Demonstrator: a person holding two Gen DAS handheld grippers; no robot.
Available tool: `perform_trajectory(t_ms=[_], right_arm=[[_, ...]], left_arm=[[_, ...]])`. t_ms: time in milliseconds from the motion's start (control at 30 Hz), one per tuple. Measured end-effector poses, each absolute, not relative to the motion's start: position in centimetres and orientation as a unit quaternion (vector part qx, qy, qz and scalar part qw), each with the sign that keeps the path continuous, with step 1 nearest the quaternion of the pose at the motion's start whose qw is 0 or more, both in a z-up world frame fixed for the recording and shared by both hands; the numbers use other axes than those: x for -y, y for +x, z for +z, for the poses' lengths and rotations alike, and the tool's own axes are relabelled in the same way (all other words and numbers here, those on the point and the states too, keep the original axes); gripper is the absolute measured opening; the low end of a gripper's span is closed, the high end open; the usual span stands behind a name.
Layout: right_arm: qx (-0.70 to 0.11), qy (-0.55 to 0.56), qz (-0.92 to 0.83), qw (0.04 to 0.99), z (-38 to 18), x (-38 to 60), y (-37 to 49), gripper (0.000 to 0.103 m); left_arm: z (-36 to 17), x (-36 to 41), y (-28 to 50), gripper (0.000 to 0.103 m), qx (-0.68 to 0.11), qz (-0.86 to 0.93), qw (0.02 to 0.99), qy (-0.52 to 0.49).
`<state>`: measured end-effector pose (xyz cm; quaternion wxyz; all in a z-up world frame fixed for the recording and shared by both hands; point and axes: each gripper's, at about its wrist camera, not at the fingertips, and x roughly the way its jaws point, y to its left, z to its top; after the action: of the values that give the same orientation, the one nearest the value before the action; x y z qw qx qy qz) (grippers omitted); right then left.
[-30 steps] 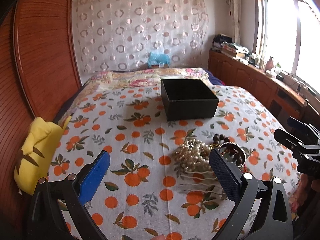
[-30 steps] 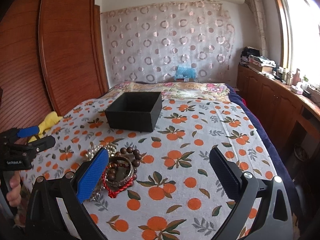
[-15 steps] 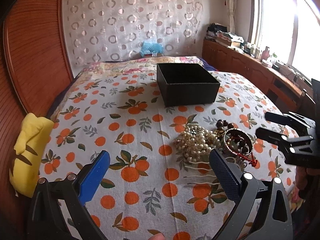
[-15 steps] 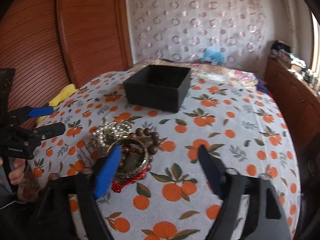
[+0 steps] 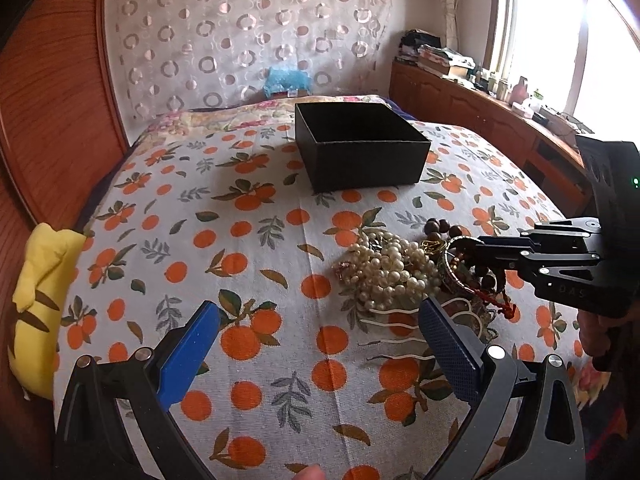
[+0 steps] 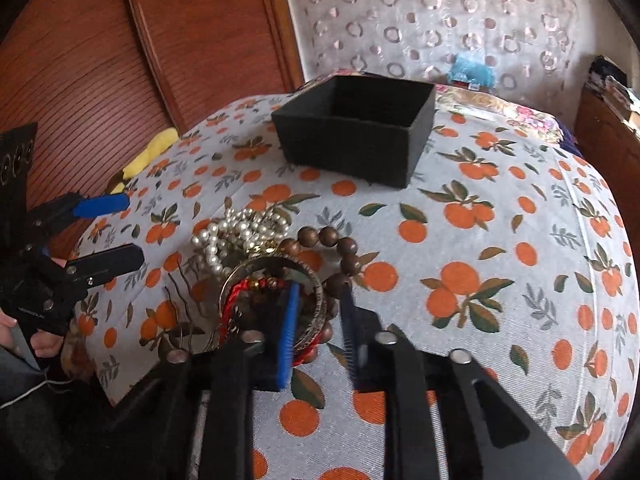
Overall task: Organize jewelry
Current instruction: 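Lower the right gripper onto the metal bangles and close on them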
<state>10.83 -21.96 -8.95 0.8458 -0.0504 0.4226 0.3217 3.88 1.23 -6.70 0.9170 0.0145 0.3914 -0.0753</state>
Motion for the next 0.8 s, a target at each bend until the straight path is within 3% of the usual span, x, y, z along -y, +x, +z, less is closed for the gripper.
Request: perform_trajectory(t_ms=[133,500,800], right_arm=[[-0.412,-0.052,0.321,0.851,-8.6,22.3,10.7,0.008],[-0.360,-0.072,0.293,0.883,-6.0,23.5,10.0,0.007],[-0.363,-0.062,0.257,0.893,-6.2,26.8,10.3,0.007]], left_arm=[[-7.0,-1.1,3.9,0.096,-0.397,-0.075,0.915,0.014],[-7.5,-0.6,4.2,0.096,-0.402,-0.081,0.912,0.018],[-7.6,0.4,5.3,0.096,-0.399,-0.112,0.910,0.026]])
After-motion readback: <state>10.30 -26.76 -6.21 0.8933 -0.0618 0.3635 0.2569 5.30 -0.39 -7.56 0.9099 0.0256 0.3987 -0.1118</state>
